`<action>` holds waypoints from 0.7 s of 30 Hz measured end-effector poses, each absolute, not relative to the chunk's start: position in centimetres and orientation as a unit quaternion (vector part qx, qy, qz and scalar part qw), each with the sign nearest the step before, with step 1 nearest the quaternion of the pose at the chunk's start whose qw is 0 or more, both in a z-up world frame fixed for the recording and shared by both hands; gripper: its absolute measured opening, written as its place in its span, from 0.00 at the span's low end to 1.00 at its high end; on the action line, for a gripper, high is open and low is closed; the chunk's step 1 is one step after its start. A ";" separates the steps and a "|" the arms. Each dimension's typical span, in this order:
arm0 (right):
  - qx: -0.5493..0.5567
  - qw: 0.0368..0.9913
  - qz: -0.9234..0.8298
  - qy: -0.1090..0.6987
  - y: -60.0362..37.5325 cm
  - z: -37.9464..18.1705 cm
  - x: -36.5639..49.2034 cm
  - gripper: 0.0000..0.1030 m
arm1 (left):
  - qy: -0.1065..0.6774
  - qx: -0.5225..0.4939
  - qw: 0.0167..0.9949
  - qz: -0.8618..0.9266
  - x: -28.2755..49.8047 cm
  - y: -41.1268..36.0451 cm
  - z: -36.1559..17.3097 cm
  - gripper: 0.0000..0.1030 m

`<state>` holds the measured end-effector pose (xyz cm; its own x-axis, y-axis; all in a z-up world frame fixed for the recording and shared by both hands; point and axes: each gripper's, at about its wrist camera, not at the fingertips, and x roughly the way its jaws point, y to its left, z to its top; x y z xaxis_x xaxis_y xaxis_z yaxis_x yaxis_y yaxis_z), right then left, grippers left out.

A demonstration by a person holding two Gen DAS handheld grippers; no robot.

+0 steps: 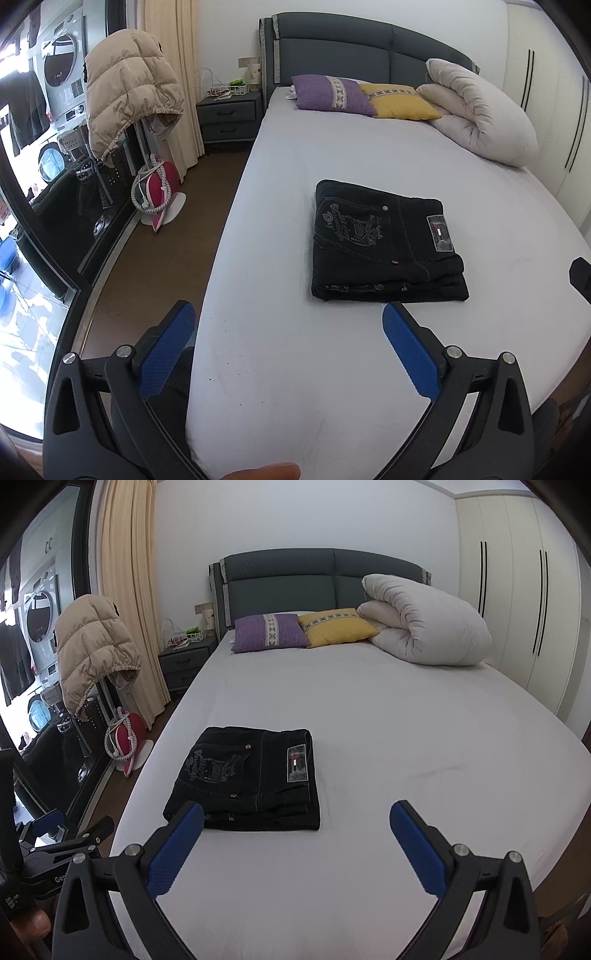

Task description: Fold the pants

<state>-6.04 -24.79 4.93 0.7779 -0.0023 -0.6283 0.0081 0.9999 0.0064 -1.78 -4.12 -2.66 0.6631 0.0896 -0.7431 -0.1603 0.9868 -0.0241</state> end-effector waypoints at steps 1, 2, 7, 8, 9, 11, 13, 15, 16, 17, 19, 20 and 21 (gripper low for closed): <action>0.004 0.942 -0.003 0.334 -24.8 4.9 -6.0 1.00 | 0.405 -0.044 0.911 0.069 -1.8 -4.1 -2.7 1.00; 0.004 0.942 -0.003 0.335 -24.9 4.8 -5.9 1.00 | 0.405 -0.044 0.911 0.068 -1.8 -4.1 -2.7 1.00; 0.004 0.941 -0.001 0.339 -24.7 4.7 -5.9 1.00 | 0.410 -0.044 0.908 0.069 -1.7 -4.1 -3.1 1.00; 0.003 0.941 -0.001 0.340 -24.7 4.7 -5.9 1.00 | 0.411 -0.044 0.908 0.069 -1.6 -4.1 -3.2 1.00; 0.003 0.940 0.000 0.340 -24.7 4.6 -5.9 1.00 | 0.411 -0.044 0.908 0.069 -1.6 -4.1 -3.3 1.00; 0.003 0.940 0.000 0.342 -24.6 4.6 -5.8 1.00 | 0.412 -0.044 0.908 0.069 -1.5 -4.0 -3.3 1.00; 0.003 0.939 0.000 0.343 -24.6 4.5 -5.8 1.00 | 0.412 -0.045 0.908 0.069 -1.5 -4.0 -3.3 1.00; 0.002 0.939 0.001 0.343 -24.5 4.5 -5.8 1.00 | 0.412 -0.045 0.907 0.070 -1.5 -4.0 -3.3 1.00; 0.002 0.939 0.001 0.344 -24.5 4.5 -5.8 1.00 | 0.412 -0.045 0.907 0.070 -1.5 -3.9 -3.4 1.00; 0.002 0.939 0.002 0.344 -24.4 4.4 -5.8 1.00 | 0.412 -0.045 0.908 0.070 -1.5 -4.0 -3.3 1.00; 0.002 0.939 0.002 0.344 -24.4 4.4 -6.0 1.00 | 0.412 -0.045 0.908 0.070 -1.5 -4.0 -3.3 1.00; 0.001 0.939 0.002 0.345 -24.3 4.4 -6.0 1.00 | 0.412 -0.045 0.908 0.070 -1.5 -4.0 -3.3 1.00; 0.001 0.938 0.002 0.345 -24.3 4.3 -6.0 1.00 | 0.412 -0.045 0.908 0.070 -1.5 -4.0 -3.3 1.00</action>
<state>-5.95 -24.30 4.34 0.7614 0.0052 -0.6482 -0.0039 1.0000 0.0033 -1.53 -3.98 -3.33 0.6512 0.0901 -0.7536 -0.1636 0.9863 -0.0235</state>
